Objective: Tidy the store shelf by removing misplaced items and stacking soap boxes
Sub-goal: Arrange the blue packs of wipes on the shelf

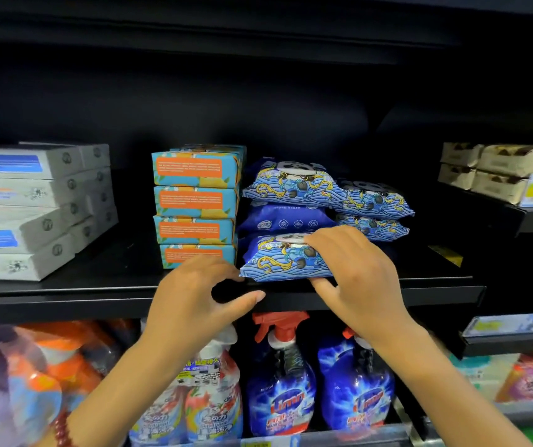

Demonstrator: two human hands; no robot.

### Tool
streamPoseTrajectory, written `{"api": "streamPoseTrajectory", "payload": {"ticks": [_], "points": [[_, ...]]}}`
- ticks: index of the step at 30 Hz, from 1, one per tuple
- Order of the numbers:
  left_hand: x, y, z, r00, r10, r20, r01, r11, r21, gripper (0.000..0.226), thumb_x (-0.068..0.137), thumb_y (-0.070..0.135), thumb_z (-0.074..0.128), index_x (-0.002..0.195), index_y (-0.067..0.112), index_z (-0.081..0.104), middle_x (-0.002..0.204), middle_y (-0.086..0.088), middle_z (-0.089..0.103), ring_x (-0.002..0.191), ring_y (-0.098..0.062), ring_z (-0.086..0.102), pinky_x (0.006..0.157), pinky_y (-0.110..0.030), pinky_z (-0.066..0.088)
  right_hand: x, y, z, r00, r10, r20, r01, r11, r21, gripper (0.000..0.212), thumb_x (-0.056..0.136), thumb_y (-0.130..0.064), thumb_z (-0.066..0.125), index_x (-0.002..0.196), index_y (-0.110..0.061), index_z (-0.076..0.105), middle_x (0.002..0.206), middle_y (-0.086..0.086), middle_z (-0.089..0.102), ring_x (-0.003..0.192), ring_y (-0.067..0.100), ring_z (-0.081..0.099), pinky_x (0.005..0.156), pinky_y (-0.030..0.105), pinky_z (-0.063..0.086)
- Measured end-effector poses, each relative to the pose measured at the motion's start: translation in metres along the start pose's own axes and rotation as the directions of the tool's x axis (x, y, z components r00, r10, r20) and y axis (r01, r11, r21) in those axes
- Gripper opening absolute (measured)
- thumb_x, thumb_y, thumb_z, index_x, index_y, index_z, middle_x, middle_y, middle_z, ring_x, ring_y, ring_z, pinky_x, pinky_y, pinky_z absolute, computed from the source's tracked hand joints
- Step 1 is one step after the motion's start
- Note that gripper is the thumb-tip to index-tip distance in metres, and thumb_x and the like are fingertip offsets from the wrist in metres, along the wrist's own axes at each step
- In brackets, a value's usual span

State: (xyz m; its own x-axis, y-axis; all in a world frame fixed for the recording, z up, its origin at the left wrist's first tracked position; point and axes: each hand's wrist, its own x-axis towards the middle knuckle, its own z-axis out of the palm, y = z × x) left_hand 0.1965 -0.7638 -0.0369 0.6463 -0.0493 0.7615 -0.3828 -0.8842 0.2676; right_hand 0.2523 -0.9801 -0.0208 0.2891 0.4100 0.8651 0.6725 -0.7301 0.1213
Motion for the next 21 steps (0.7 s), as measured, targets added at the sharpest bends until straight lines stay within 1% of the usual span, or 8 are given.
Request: {"api": "streamPoseTrajectory", "payload": {"ticks": [2, 4, 6, 7, 10, 13, 17, 21], "points": [[0.0, -0.001, 0.0, 1.0, 0.0, -0.011, 0.0, 1.0, -0.004, 0.049, 0.071, 0.064, 0.054, 0.077, 0.019, 0.072, 0.079, 0.011, 0.067, 0.084, -0.005, 0.055, 0.063, -0.015, 0.04, 0.0, -0.002, 0.001, 1.0, 0.019, 0.016, -0.019, 1.0, -0.008, 0.038, 0.061, -0.004, 0.075, 0.097, -0.011, 0.065, 0.097, -0.001, 0.065, 0.092, 0.019, 0.058, 0.071, 0.025, 0.046], [0.0, -0.001, 0.001, 1.0, 0.0, -0.029, 0.0, 1.0, 0.013, 0.05, 0.071, 0.065, 0.053, 0.077, 0.019, 0.073, 0.079, 0.011, 0.068, 0.082, -0.004, 0.055, 0.063, -0.016, 0.042, -0.003, 0.0, -0.002, 0.999, 0.012, 0.037, -0.012, 1.0, -0.007, 0.033, 0.069, -0.018, 0.075, 0.1, -0.011, 0.065, 0.099, -0.001, 0.065, 0.094, 0.019, 0.059, 0.073, 0.027, 0.05], [0.0, 0.0, 0.002, 0.999, -0.003, -0.045, 0.004, 1.0, 0.03, 0.053, 0.07, 0.065, 0.053, 0.079, 0.017, 0.074, 0.079, 0.009, 0.069, 0.085, -0.005, 0.054, 0.064, -0.018, 0.044, -0.006, 0.001, -0.006, 0.997, -0.016, 0.076, 0.016, 1.0, -0.003, 0.039, 0.077, -0.036, 0.065, 0.105, -0.01, 0.066, 0.104, -0.001, 0.066, 0.098, 0.018, 0.058, 0.078, 0.027, 0.049], [-0.001, 0.0, 0.003, 0.999, -0.003, -0.049, 0.005, 0.999, 0.032, 0.054, 0.07, 0.065, 0.053, 0.079, 0.016, 0.074, 0.08, 0.008, 0.07, 0.087, -0.005, 0.054, 0.065, -0.017, 0.045, -0.008, 0.001, -0.007, 0.996, -0.025, 0.089, 0.025, 1.0, 0.002, 0.043, 0.079, -0.04, 0.062, 0.108, -0.009, 0.067, 0.106, 0.0, 0.066, 0.1, 0.017, 0.057, 0.081, 0.025, 0.047], [-0.001, 0.0, 0.003, 0.999, -0.006, -0.049, 0.006, 1.0, 0.011, 0.054, 0.069, 0.064, 0.054, 0.079, 0.015, 0.074, 0.08, 0.007, 0.07, 0.088, -0.007, 0.053, 0.065, -0.016, 0.045, -0.011, -0.001, -0.004, 0.998, -0.002, 0.068, 0.002, 1.0, 0.006, 0.042, 0.076, -0.034, 0.066, 0.109, -0.009, 0.067, 0.107, 0.0, 0.066, 0.102, 0.016, 0.056, 0.084, 0.024, 0.047], [-0.001, -0.002, 0.003, 0.999, -0.024, -0.041, 0.023, 1.0, -0.006, 0.053, 0.069, 0.064, 0.055, 0.077, 0.015, 0.072, 0.076, 0.008, 0.068, 0.084, -0.008, 0.053, 0.059, -0.014, 0.038, -0.009, -0.005, 0.0, 0.999, 0.031, 0.043, -0.031, 1.0, -0.004, 0.04, 0.073, -0.032, 0.068, 0.107, -0.01, 0.068, 0.105, -0.001, 0.067, 0.101, 0.017, 0.058, 0.082, 0.026, 0.049], [-0.001, -0.002, 0.004, 0.998, -0.026, -0.055, 0.026, 1.0, -0.001, 0.051, 0.069, 0.064, 0.056, 0.074, 0.014, 0.07, 0.074, 0.008, 0.066, 0.082, -0.009, 0.053, 0.062, -0.016, 0.037, -0.004, -0.006, 0.002, 0.996, 0.06, 0.067, -0.06, 0.998, -0.005, 0.04, 0.073, -0.032, 0.067, 0.107, -0.011, 0.068, 0.104, -0.002, 0.067, 0.1, 0.014, 0.056, 0.082, 0.022, 0.044], [-0.002, -0.001, 0.004, 0.998, -0.036, -0.052, 0.036, 0.999, 0.002, 0.051, 0.068, 0.065, 0.055, 0.072, 0.016, 0.069, 0.073, 0.009, 0.065, 0.081, -0.009, 0.052, 0.06, -0.018, 0.04, -0.002, -0.006, 0.001, 0.993, 0.08, 0.087, -0.08, 0.997, -0.001, 0.039, 0.07, -0.027, 0.078, 0.105, -0.011, 0.069, 0.101, -0.001, 0.067, 0.094, 0.02, 0.062, 0.072, 0.027, 0.052]]}}
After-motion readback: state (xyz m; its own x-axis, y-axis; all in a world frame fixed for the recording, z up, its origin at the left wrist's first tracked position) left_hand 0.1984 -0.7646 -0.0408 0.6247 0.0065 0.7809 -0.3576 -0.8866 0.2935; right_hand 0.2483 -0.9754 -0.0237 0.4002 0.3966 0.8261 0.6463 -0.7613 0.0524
